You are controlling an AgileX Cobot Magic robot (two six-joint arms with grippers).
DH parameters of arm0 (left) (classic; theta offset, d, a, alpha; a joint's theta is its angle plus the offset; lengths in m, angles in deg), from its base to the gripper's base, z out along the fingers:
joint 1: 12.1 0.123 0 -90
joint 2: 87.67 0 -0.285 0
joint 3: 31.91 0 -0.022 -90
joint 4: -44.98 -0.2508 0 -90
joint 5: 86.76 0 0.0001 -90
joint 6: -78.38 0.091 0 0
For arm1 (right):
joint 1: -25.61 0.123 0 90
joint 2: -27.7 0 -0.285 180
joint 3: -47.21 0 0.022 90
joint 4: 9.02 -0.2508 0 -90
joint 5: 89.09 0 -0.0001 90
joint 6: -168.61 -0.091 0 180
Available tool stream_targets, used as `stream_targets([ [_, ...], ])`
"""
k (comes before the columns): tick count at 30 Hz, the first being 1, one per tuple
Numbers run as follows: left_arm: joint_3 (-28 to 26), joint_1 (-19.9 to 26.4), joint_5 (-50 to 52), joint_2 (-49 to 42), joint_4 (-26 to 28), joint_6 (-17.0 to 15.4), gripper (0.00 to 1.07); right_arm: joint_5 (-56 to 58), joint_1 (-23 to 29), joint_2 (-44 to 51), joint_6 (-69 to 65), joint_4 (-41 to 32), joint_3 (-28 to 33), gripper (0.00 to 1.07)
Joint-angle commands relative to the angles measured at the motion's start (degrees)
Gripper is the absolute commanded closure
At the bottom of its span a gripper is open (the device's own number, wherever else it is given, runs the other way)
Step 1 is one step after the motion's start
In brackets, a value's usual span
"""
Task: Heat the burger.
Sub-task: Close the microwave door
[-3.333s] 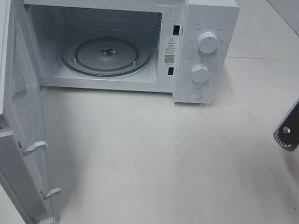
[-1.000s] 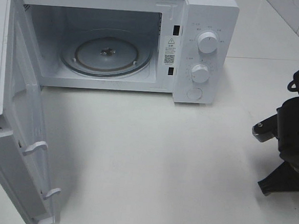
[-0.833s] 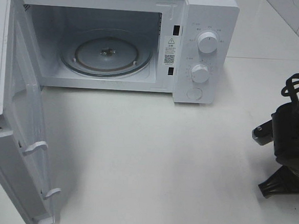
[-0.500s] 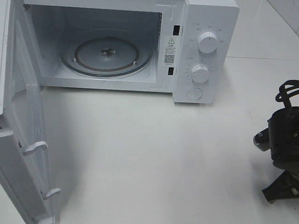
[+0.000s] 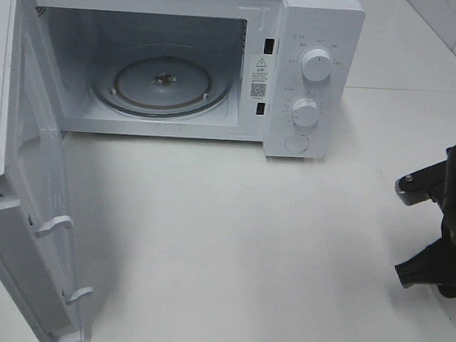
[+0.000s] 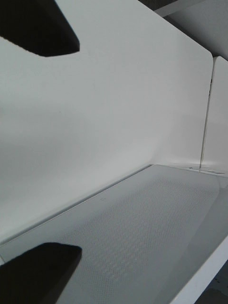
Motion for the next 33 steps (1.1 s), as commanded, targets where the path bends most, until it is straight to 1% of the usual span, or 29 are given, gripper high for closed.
stream_targets([
  [1,0.2,0.1,0.0,-0.4,0.0,-0.5,0.07,-2.8,-0.1,4.6,7.2,-5.8,0.1,0.51],
  [2,0.2,0.1,0.0,-0.4,0.0,-0.5,0.07,-4.6,-0.1,7.3,13.1,-10.0,0.1,0.51],
  [3,0.2,0.1,0.0,-0.4,0.0,-0.5,0.07,-4.6,-0.1,7.3,13.1,-10.0,0.1,0.51],
  [4,0.2,0.1,0.0,-0.4,0.0,-0.5,0.07,-5.4,-0.1,8.8,16.9,-12.9,0.1,0.5],
  [5,0.2,0.1,0.0,-0.4,0.0,-0.5,0.07,-5.4,-0.1,8.8,16.9,-12.9,0.1,0.5],
  [7,0.2,0.1,0.0,-0.4,0.0,-0.5,0.07,-6.8,-0.1,14.6,30.5,-22.5,0.1,0.45],
  [10,0.2,0.1,0.0,-0.4,0.0,-0.5,0.07,-6.8,-0.1,16.0,33.3,-24.5,0.1,0.43],
  [12,0.2,0.1,0.0,-0.4,0.0,-0.5,0.07,-6.4,-0.1,21.4,41.0,-30.8,0.1,0.35],
  [15,0.2,0.1,0.0,-0.4,0.0,-0.5,0.07,-5.8,-0.1,23.0,42.6,-32.2,0.1,0.33],
  [17,0.2,0.1,0.0,-0.4,0.0,-0.5,0.07,-2.7,-0.1,29.6,46.1,-35.0,0.1,0.31],
  [18,0.2,0.1,0.0,-0.4,0.0,-0.5,0.07,-2.7,-0.1,29.6,46.1,-35.0,0.1,0.31],
  [19,0.2,0.1,0.0,-0.4,0.0,-0.5,0.07,-0.6,-0.1,32.9,47.2,-35.8,0.1,0.31],
  [20,0.2,0.1,0.0,-0.4,0.0,-0.5,0.07,-0.6,-0.1,32.9,47.2,-35.8,0.1,0.31],
  [22,0.2,0.1,0.0,-0.4,0.0,-0.5,0.07,3.0,-0.1,38.2,47.8,-36.2,0.1,0.31],
  [23,0.2,0.1,0.0,-0.4,0.0,-0.5,0.07,3.0,-0.1,38.2,47.8,-36.2,0.1,0.31],
  [25,0.2,0.1,0.0,-0.4,0.0,-0.5,0.07,6.6,-0.1,42.8,48.0,-36.2,0.1,0.31],
  [26,0.2,0.1,0.0,-0.4,0.0,-0.5,0.07,6.6,-0.1,42.8,48.0,-36.2,0.1,0.31],
  [27,0.2,0.1,0.0,-0.4,0.0,-0.5,0.07,8.6,-0.1,45.8,48.0,-36.2,0.1,0.31],
  [28,0.2,0.1,0.0,-0.4,0.0,-0.5,0.07,8.6,-0.1,45.8,48.0,-36.2,0.1,0.31],
  [30,0.2,0.1,0.0,-0.4,0.0,-0.5,0.07,11.8,-0.1,50.3,48.1,-36.2,0.1,0.31],
  [32,0.2,0.1,0.0,-0.4,0.0,-0.5,0.07,12.8,-0.1,51.8,48.1,-36.2,0.1,0.31],
  [33,0.2,0.1,0.0,-0.4,0.0,-0.5,0.07,14.4,-0.1,54.8,48.1,-36.2,0.1,0.31],
])
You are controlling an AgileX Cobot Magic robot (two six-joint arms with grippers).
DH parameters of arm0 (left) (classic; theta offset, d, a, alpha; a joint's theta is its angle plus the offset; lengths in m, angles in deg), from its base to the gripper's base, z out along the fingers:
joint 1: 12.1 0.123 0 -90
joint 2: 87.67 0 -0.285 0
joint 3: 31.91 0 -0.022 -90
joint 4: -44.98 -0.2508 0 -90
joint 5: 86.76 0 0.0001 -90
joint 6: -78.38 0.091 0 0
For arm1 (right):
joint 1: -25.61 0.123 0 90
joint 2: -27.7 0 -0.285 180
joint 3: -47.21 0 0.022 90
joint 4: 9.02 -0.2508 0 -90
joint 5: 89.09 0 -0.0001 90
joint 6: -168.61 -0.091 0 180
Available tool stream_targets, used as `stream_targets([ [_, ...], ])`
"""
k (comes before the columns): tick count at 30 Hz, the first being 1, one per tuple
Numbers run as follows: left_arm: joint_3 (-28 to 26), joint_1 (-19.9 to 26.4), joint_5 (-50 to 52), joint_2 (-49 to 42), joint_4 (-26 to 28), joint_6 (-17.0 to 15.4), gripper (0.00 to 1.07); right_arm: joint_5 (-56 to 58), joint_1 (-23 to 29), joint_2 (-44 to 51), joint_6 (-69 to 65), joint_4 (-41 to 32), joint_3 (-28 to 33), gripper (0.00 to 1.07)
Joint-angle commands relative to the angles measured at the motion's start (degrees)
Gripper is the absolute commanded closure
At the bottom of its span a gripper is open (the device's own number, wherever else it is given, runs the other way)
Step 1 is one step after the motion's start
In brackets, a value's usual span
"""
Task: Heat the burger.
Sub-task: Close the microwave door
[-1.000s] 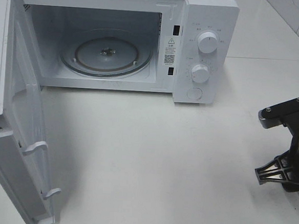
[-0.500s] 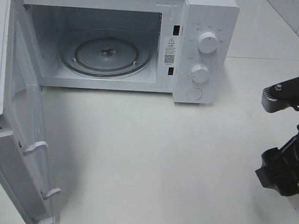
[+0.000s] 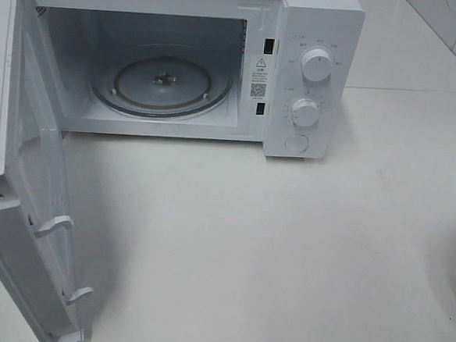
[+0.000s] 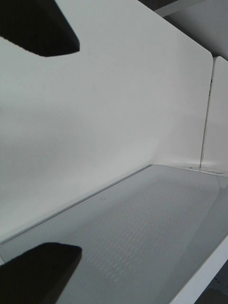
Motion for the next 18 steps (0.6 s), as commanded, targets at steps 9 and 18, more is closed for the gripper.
stream_targets([
  [9,0.2,0.1,0.0,-0.4,0.0,-0.5,0.07,5.0,-0.1,13.5,1.4,-0.3,0.1,0.31],
  [18,0.2,0.1,0.0,-0.4,0.0,-0.5,0.07,3.9,-7.1,22.3,6.8,-0.6,0.1,0.32],
])
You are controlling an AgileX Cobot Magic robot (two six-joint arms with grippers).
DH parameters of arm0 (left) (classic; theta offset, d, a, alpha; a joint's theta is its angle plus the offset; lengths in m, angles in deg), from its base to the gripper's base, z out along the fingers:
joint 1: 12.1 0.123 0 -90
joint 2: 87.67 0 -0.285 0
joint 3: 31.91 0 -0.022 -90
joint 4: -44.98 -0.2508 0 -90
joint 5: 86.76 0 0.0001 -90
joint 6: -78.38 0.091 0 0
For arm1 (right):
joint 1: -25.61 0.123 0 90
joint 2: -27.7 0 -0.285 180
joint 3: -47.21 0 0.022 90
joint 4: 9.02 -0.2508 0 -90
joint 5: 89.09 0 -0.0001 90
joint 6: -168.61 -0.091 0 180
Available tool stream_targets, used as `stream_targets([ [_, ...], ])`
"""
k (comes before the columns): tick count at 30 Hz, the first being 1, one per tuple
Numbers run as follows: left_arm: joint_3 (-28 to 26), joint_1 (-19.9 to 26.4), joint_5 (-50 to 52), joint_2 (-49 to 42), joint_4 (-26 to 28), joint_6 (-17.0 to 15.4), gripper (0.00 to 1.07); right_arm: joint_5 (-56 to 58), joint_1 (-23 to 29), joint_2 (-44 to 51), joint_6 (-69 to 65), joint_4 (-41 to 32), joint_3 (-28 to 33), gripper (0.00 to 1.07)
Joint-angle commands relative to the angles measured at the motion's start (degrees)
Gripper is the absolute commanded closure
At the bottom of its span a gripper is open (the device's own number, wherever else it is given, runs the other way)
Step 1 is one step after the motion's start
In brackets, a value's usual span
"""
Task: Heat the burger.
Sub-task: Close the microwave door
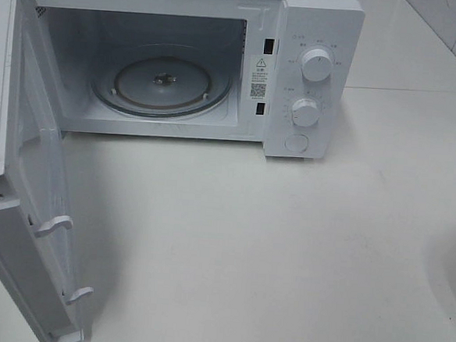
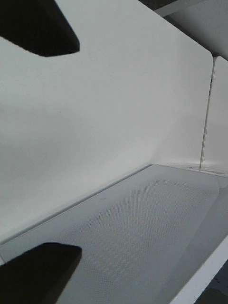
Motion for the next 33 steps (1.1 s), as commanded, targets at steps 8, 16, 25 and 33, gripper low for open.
stream_targets([
  [8,0.2,0.1,0.0,-0.4,0.0,-0.5,0.07,-3.4,-9.7,9.3,5.7,-4.0,0.1,0.32],
  [16,0.2,0.1,0.0,-0.4,0.0,-0.5,0.07,-3.4,-15.8,17.6,5.8,-4.0,0.1,0.32],
  [25,0.2,0.1,0.0,-0.5,0.0,-0.5,0.07,-5.2,-17.4,23.1,5.8,-4.1,4.6,0.32],
  [33,0.2,0.1,0.0,-0.5,0.0,-0.5,0.07,-5.3,-17.4,23.1,5.9,-4.1,4.6,0.33],
])
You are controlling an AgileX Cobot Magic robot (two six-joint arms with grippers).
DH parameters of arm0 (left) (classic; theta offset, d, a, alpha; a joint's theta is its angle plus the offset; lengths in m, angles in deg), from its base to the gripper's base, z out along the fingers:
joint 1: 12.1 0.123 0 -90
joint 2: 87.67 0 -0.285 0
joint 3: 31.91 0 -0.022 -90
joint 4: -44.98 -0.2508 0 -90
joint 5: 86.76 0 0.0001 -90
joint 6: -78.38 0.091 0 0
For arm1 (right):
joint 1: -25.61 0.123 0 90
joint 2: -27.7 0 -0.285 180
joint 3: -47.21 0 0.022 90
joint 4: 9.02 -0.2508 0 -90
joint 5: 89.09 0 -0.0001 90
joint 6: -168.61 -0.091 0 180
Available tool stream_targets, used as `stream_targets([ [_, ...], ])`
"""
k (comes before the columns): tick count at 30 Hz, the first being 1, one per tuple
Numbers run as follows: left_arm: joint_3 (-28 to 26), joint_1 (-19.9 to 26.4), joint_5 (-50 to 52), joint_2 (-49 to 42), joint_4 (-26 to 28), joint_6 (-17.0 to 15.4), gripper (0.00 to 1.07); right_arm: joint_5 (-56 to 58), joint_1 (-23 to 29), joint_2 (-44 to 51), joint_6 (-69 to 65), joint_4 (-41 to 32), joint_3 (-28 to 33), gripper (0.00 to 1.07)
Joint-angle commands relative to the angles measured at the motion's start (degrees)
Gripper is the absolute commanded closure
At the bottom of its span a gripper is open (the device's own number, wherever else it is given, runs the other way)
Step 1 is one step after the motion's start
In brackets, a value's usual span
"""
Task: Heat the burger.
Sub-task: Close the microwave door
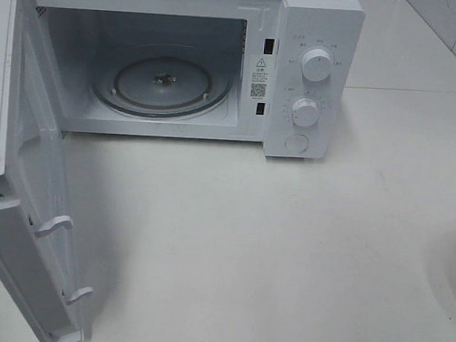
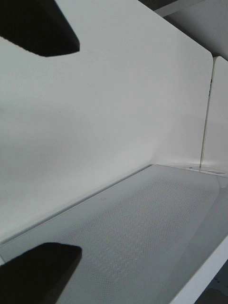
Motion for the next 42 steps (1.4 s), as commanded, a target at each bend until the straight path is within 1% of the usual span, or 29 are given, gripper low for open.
stream_targets([
  [1,0.2,0.1,0.0,-0.5,0.0,-0.5,0.07,-0.9,-0.3,1.4,0.5,-0.2,0.0,0.33],
  [5,0.2,0.1,0.0,-0.5,0.0,-0.5,0.07,-0.9,-0.3,1.4,0.5,-0.2,-0.1,0.35],
  [42,0.2,0.1,0.0,-0.5,-0.1,-0.5,0.07,-0.9,-0.3,1.4,0.5,-0.1,-0.1,0.35],
])
